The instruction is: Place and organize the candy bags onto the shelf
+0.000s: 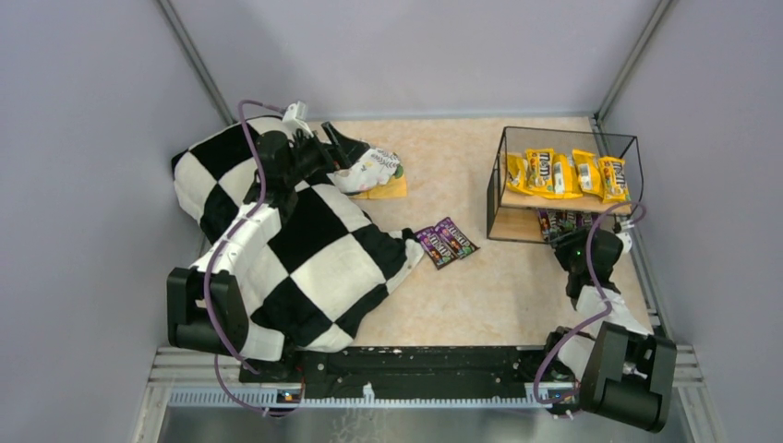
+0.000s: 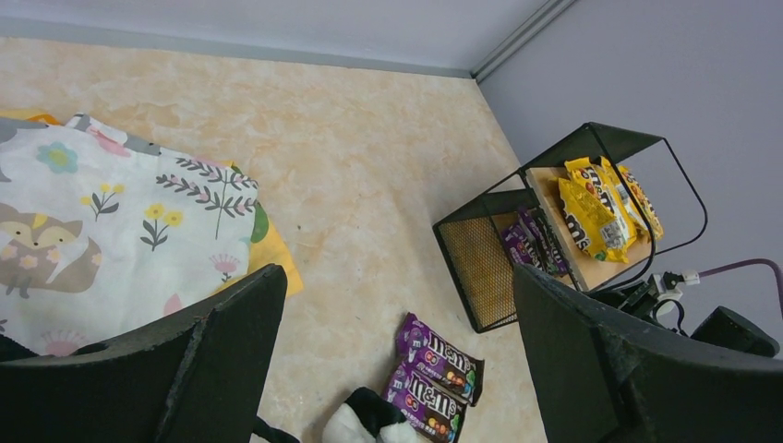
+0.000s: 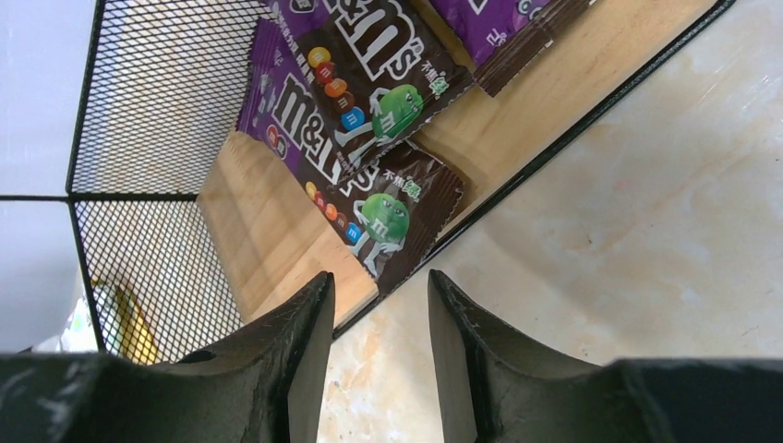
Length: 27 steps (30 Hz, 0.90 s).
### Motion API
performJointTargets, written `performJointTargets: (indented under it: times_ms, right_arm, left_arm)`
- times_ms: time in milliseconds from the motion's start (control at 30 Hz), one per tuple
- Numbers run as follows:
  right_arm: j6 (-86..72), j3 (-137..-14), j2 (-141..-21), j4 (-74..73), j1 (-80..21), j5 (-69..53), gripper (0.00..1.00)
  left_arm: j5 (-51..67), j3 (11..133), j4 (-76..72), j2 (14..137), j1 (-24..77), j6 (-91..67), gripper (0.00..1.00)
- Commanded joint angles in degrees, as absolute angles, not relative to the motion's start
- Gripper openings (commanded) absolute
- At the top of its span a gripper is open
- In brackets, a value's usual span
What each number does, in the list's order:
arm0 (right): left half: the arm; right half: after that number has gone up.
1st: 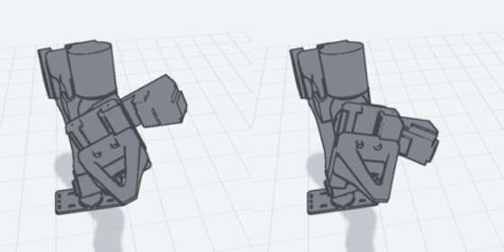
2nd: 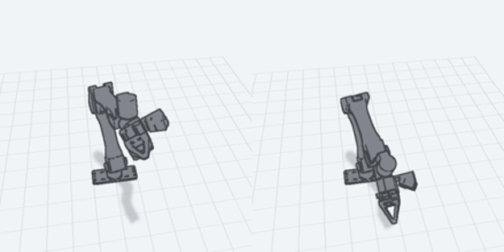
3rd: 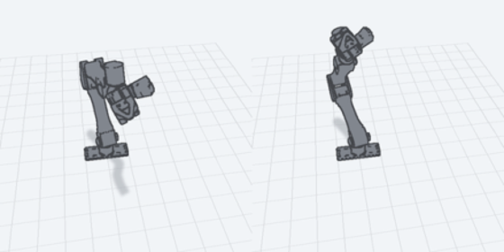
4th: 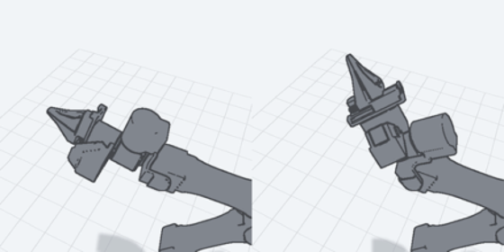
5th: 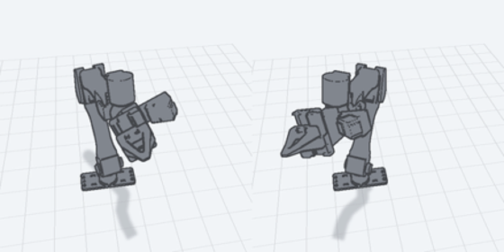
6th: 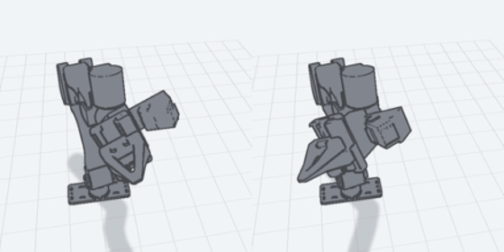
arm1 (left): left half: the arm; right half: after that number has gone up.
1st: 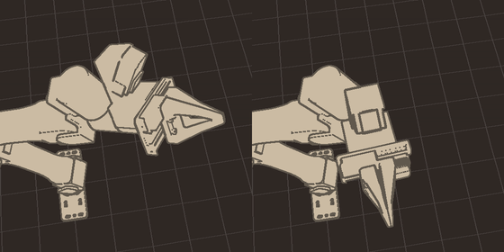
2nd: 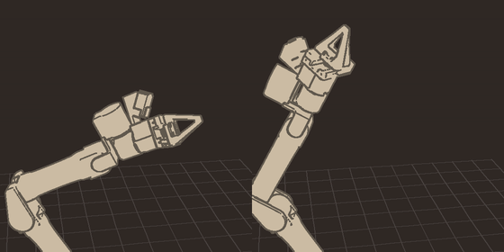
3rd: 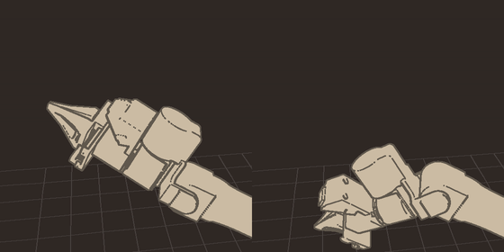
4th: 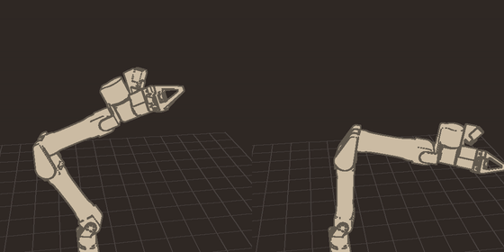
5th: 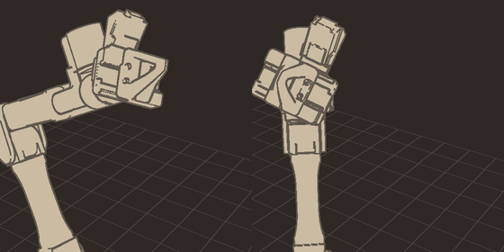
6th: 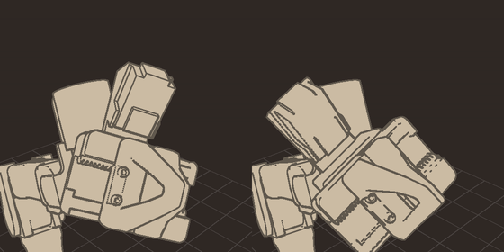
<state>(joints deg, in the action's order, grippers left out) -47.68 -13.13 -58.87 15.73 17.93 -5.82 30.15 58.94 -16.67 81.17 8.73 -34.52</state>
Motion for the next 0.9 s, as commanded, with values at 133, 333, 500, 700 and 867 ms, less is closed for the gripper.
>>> performJointTargets:
  times_ms: [133, 333, 500, 700, 867]
  right_arm:
    - [-49.8, -14.1, -62.5, 22.7, 18.7, -3.7, 0.38]
    - [-51.0, -13.9, -65.3, 27.3, 18.7, -6.3, 0.25]
    - [-53.3, -13.3, -67.1, 31.5, 18.6, -8.6, 0.15]
    - [-54.9, -13.1, -67.6, 33.2, 18.4, -8.2, 0.14]
    - [-55.7, -13.4, -69.6, 34.2, 18.4, -9.0, 0.13]
  left_arm:
    - [30.1, 60.1, -18.6, 81.6, 8.8, -33.8, 0.98]
    - [30.2, 60.0, -18.6, 81.7, 8.8, -33.9, 0.98]
    - [30.2, 60.0, -18.6, 81.8, 8.8, -33.9, 0.99]
    - [30.2, 60.1, -18.6, 81.7, 8.8, -34.0, 0.98]
    - [30.1, 60.0, -18.6, 81.7, 8.8, -33.9, 0.98]
